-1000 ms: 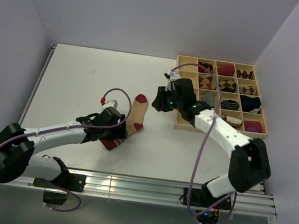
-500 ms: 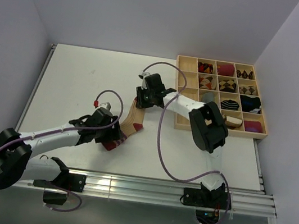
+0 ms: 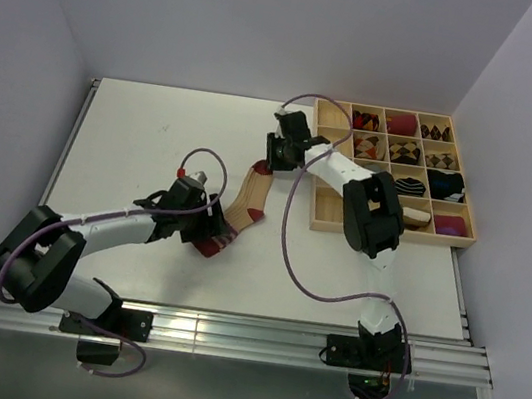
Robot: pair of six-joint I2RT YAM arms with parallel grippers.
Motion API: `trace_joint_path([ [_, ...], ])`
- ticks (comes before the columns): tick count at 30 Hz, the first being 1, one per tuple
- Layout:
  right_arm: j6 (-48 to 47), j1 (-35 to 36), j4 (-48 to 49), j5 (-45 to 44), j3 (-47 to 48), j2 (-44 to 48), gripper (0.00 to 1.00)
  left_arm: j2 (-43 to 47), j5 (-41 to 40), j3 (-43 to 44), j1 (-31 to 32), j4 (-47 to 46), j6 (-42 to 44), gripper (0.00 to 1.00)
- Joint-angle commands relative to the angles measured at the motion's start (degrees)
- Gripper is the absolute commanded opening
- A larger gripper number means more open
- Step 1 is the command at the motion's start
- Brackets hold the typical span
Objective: Roll the socks
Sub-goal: Move the sock to the center of the board, then roll the sock at the center of the board.
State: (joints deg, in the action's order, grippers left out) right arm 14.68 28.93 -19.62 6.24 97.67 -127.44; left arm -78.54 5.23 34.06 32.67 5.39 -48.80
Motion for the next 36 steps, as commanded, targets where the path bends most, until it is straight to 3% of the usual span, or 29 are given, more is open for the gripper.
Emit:
trace_joint_path([
  [1,-3.4,-1.0,-0.7,-1.2,4.1,2.8,0.37,-2.7,3.2,3.6,-0.1,-2.2,-0.1,0.77],
  [7,-4.7,-0.1,4.0,-0.1,-4.7,17.3,0.46,0.6,-0.2,10.7,-0.1,0.8,-2.1,0.87],
  [10,-4.7,2.1,5.9,-0.5,-11.9,25.0,0.58,5.7,-3.4,13.6,-0.7,4.8,-2.4,0.93],
  [13,-4.2,5.5,8.5,-1.7,-20.1,32.0,0.68,10.6,-5.0,15.0,-3.7,9.3,-1.1,0.97],
  [17,-6.8,12.4,10.4,-5.7,-28.8,36.8,0.73,16.1,-6.2,15.2,-13.2,14.5,3.3,0.99],
  [26,-19.0,29.2,10.2,-10.4,-33.4,33.4,0.73,25.3,-5.0,11.6,-32.2,21.3,13.9,0.99],
  [30,-22.0,33.6,10.2,-12.6,-32.5,29.0,0.72,28.4,-5.0,5.4,-32.5,17.1,14.0,0.98],
  [36,-26.0,38.2,9.2,-14.9,-29.4,24.5,0.69,27.4,-3.9,6.2,-35.8,16.9,15.0,0.98],
])
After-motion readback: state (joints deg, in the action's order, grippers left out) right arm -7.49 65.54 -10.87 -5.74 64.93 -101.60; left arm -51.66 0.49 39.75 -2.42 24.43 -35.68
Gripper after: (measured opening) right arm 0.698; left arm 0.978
